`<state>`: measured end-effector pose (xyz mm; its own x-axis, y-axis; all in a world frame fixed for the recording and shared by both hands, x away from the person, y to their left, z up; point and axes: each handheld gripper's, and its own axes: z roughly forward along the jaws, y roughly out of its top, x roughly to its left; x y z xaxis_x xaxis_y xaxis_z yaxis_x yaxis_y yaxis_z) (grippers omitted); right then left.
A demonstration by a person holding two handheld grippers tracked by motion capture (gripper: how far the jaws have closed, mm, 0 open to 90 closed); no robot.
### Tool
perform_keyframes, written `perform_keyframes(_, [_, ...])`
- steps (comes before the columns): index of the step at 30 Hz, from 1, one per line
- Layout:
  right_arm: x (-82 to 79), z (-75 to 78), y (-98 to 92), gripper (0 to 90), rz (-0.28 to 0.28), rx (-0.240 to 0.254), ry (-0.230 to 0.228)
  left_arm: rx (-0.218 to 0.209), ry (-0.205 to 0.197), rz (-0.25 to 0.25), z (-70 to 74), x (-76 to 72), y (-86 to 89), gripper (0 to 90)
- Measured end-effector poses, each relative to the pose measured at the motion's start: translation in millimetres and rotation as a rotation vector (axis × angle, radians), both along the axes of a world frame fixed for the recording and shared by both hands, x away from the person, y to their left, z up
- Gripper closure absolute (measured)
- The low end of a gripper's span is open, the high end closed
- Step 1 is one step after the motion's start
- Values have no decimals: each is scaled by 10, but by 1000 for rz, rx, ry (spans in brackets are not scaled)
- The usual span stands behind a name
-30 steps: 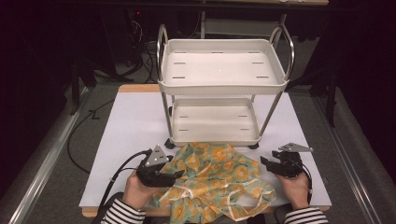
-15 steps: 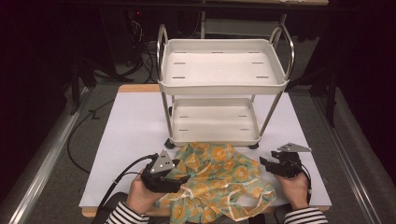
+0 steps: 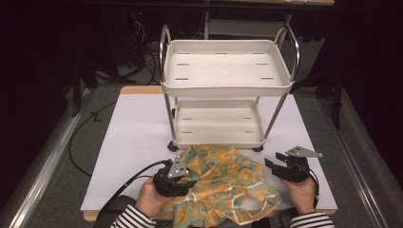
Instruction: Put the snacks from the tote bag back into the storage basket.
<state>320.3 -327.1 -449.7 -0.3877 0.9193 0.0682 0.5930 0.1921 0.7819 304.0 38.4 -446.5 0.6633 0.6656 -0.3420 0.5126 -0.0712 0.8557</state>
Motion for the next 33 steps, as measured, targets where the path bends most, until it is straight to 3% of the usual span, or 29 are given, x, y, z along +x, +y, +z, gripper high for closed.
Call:
perform_keyframes(3, [-66, 84, 36, 468, 12, 14, -45, 15, 8, -1, -34, 8, -10, 558])
perform_keyframes(4, [-116, 138, 79, 477, 39, 16, -80, 20, 9, -6, -36, 10, -7, 576])
perform_keyframes(12, [-219, 205, 282, 501, 131, 10, -89, 15, 31, 9, -87, 74, -30, 651])
perform_keyframes(18, [-312, 296, 385, 504, 199, -18, -166, 8, 30, -1, -84, 67, -26, 722])
perform_keyframes(20, [-350, 324, 411, 505, 235, -6, -184, 7, 36, -1, -87, 73, -30, 738])
perform_keyframes(27, [-422, 320, 517, 508, 341, -11, -155, 16, 26, -1, -115, 64, -35, 772])
perform_keyframes(33, [-452, 261, 617, 491, 429, -18, -97, 15, 37, 16, -124, 104, -36, 784])
